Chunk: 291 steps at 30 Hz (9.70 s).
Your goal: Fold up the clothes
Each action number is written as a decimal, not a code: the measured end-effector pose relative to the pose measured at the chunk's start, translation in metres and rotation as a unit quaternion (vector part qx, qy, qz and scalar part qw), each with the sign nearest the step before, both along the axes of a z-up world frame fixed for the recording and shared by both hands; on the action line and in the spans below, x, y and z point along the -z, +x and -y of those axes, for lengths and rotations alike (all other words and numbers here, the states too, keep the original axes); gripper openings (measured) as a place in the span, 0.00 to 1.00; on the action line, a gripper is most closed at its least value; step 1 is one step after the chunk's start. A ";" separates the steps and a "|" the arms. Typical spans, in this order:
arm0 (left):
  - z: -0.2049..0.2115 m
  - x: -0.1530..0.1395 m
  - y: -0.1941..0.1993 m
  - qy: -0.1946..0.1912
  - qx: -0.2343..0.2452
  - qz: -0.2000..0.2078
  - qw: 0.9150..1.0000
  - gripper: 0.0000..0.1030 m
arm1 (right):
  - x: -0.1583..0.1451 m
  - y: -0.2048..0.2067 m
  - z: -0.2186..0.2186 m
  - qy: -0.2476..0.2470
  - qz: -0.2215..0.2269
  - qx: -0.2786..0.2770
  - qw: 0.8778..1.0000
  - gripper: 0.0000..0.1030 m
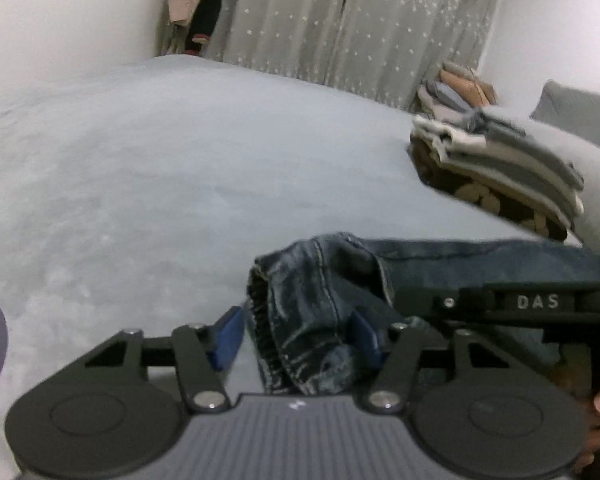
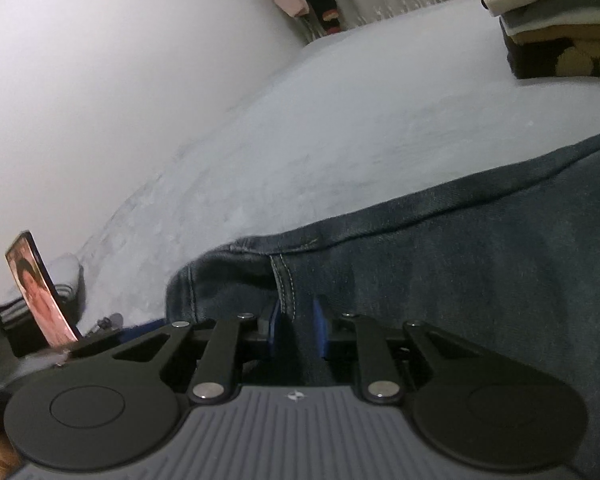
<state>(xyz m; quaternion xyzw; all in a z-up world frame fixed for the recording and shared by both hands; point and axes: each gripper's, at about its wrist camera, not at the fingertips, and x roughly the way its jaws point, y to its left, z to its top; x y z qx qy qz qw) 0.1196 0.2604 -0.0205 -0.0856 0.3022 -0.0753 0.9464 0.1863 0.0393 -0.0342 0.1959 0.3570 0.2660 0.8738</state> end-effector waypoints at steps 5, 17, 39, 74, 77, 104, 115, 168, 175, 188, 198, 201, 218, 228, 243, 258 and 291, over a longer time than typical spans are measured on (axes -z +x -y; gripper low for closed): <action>0.005 0.003 0.001 0.048 -0.018 -0.005 0.999 0.55 | -0.006 -0.006 0.006 -0.018 0.021 0.013 1.000 0.21; 0.029 -0.009 -0.011 0.155 -0.041 0.009 0.987 0.71 | -0.024 -0.026 -0.018 -0.118 0.077 0.015 0.990 0.25; 0.098 0.005 -0.126 0.180 -0.021 0.032 0.983 0.83 | -0.002 -0.200 0.016 -0.216 0.089 0.056 0.971 0.53; 0.210 -0.010 -0.204 0.184 0.017 -0.007 0.983 1.00 | -0.014 -0.387 0.217 -0.332 -0.039 0.201 0.921 0.70; 0.221 -0.017 -0.206 0.179 0.027 -0.005 0.983 1.00 | -0.027 -0.390 0.228 -0.333 -0.038 0.212 0.918 0.70; 0.234 -0.014 -0.141 0.141 -0.017 -0.049 0.989 1.00 | -0.048 -0.273 0.218 -0.377 -0.026 0.104 0.920 0.71; 0.189 -0.013 -0.088 0.103 -0.079 -0.075 0.989 1.00 | -0.037 -0.187 0.178 -0.368 -0.009 0.022 0.930 0.71; 0.058 -0.015 -0.008 -0.076 -0.138 -0.074 0.985 0.97 | -0.043 0.022 0.050 -0.315 0.135 -0.173 0.924 0.12; 0.041 -0.019 -0.020 -0.148 -0.145 -0.062 0.976 0.96 | -0.079 -0.033 0.058 -0.333 0.167 -0.160 0.914 0.12; 0.000 -0.026 -0.072 -0.271 -0.104 -0.025 0.957 0.97 | -0.106 -0.135 0.053 -0.380 0.198 -0.128 0.895 0.11; 0.002 -0.029 -0.099 -0.260 -0.054 -0.013 0.964 0.97 | -0.089 -0.188 0.046 -0.371 0.169 -0.125 0.905 0.11; 0.003 -0.027 -0.101 -0.254 -0.046 -0.019 0.966 0.97 | -0.077 -0.199 0.042 -0.376 0.154 -0.123 0.905 0.11; 0.008 -0.015 -0.116 -0.194 -0.043 -0.060 0.978 0.87 | -0.001 -0.195 0.040 -0.300 0.082 -0.005 0.951 0.16; 0.017 -0.022 -0.134 -0.160 -0.047 -0.037 0.985 0.81 | -0.013 -0.223 0.093 -0.094 0.040 0.104 0.989 0.50; 0.026 -0.029 -0.141 -0.124 -0.086 -0.029 0.988 0.60 | 0.026 -0.227 0.190 0.104 -0.044 0.280 0.953 0.41; 0.019 -0.033 -0.139 -0.112 -0.073 -0.034 0.990 0.28 | 0.010 -0.217 0.179 0.105 0.038 0.300 0.947 0.13; -0.022 -0.013 -0.180 -0.129 -0.029 -0.080 0.988 0.24 | -0.014 -0.341 0.146 -0.041 0.082 0.188 0.978 0.12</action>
